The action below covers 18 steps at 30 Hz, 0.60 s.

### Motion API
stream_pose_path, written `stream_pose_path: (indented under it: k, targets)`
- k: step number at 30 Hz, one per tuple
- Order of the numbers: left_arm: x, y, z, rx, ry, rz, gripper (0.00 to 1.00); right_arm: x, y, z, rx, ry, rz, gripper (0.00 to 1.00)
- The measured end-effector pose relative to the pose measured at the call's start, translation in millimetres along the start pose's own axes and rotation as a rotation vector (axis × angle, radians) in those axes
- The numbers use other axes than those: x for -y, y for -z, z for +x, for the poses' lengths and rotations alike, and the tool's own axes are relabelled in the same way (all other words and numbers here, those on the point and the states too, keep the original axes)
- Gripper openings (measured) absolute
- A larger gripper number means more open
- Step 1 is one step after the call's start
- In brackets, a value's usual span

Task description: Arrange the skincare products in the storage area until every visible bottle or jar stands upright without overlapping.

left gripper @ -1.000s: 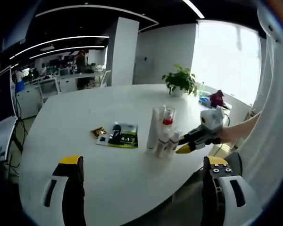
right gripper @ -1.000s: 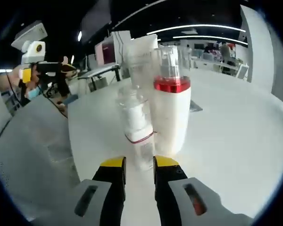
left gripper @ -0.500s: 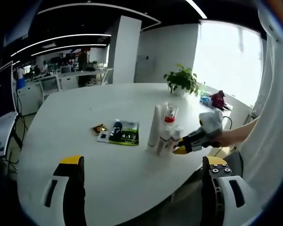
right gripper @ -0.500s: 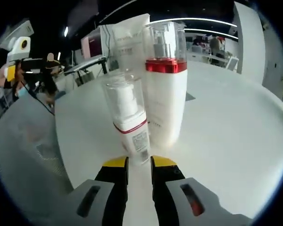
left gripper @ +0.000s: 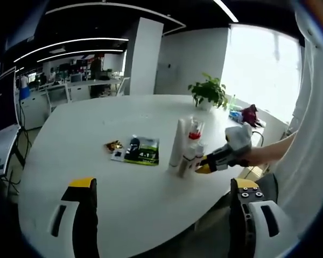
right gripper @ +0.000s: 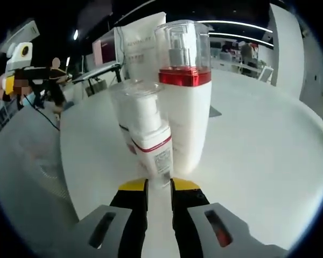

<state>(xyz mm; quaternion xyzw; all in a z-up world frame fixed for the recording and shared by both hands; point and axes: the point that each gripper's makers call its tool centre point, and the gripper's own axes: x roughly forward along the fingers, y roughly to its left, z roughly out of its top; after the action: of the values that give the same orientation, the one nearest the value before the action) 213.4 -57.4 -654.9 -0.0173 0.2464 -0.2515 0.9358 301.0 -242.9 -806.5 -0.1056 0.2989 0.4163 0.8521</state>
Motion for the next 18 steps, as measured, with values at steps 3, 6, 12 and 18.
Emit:
stream_pose_path:
  k: [3,6,12,18]
  targets:
    - [1.0,0.7,0.5,-0.002,0.002,-0.003,0.95,1.0,0.4,1.6,-0.003,0.0,-0.005,0.16]
    - [1.0,0.6,1.1,-0.001,0.005,-0.004,0.95,3.0,-1.1,2.7,-0.001,0.007,-0.006,0.16]
    - [0.1,0.0,2.9,-0.001,0.02,-0.004,0.95,4.8,-1.2,1.7,-0.006,0.024,0.006,0.17]
    - [-4.1,2.3,7.1,-0.01,0.054,-0.009,0.95,0.7,-5.8,-8.8,-0.004,0.048,0.03,0.23]
